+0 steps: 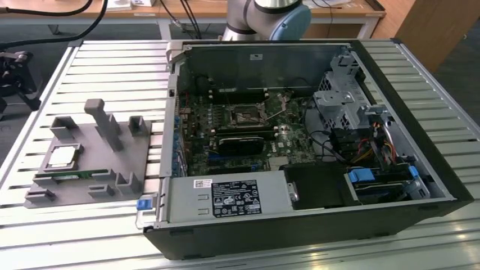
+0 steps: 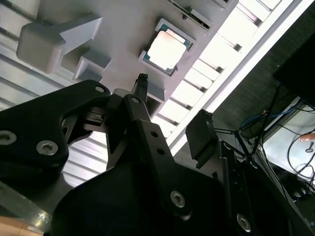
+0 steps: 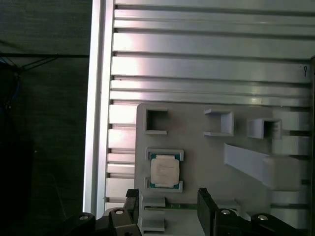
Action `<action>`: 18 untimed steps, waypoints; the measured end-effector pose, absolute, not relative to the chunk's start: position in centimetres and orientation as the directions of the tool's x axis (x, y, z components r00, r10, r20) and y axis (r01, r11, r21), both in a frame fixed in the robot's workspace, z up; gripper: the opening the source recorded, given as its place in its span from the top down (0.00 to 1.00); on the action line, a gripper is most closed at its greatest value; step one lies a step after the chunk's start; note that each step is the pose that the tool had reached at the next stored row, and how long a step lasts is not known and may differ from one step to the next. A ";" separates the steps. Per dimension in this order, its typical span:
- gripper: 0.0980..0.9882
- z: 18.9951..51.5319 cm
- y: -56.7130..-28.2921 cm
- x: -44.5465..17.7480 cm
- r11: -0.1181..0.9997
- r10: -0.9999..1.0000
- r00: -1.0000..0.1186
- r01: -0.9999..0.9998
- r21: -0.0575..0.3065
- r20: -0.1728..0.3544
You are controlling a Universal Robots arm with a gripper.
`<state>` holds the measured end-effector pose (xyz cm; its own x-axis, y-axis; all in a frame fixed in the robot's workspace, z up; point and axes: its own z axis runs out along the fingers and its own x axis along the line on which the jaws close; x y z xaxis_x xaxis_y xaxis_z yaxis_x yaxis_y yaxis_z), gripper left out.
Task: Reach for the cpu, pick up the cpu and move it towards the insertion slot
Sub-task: 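Pick up the cpu and move it towards the insertion slot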
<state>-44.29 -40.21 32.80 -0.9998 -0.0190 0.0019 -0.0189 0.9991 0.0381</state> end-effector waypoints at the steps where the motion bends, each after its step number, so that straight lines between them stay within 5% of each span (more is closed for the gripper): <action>1: 0.45 32.7 -40.2 -44.3 0.999 -0.019 -1.000 -0.019 0.038 0.002; 18: 0.45 31.5 -40.4 -44.3 0.999 -0.019 -1.000 -0.019 0.038 0.002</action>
